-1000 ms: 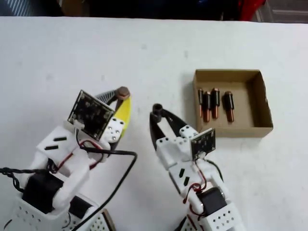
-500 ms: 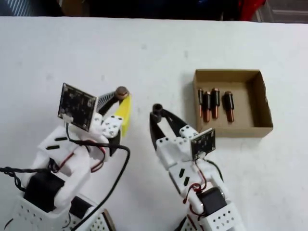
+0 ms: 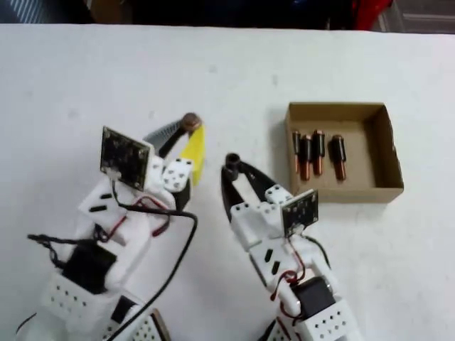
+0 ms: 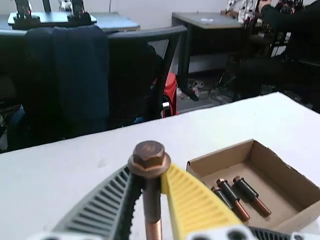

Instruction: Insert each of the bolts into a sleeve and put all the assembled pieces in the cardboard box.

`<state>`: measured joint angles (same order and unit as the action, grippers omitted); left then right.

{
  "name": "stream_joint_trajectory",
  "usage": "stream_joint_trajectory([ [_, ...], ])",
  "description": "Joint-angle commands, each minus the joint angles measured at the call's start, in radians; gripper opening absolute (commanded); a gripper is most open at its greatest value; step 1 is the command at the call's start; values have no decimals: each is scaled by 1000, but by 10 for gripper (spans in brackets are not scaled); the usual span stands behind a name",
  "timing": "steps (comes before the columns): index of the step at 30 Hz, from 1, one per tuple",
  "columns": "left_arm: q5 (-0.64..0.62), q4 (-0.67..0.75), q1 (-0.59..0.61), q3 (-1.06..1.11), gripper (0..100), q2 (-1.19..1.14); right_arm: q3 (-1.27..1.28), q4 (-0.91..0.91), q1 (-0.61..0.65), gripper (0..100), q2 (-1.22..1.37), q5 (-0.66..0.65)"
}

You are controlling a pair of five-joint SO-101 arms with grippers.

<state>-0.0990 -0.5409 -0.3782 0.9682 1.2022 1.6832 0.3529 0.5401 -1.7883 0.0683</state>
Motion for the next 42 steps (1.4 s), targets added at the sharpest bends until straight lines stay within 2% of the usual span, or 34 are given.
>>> stream_joint_trajectory([
  [1, -12, 238, -15, 52, 23, 10, 8, 2, -10, 17, -7, 11],
  [5, -12, 333, -16, 92, 23, 5, 8, 2, -10, 17, -7, 11],
  [16, -12, 330, -36, 95, 23, 4, 8, -7, -8, 17, -10, 9],
  [21, 14, 259, -125, 68, 23, 1, 8, -5, -8, 18, -8, -37],
  [30, -5, 44, -127, -184, 23, -228, 8, -1, -8, 18, -8, -46],
  [42, -28, 61, -133, -238, 23, -254, 8, -1, -8, 18, -8, -46],
])
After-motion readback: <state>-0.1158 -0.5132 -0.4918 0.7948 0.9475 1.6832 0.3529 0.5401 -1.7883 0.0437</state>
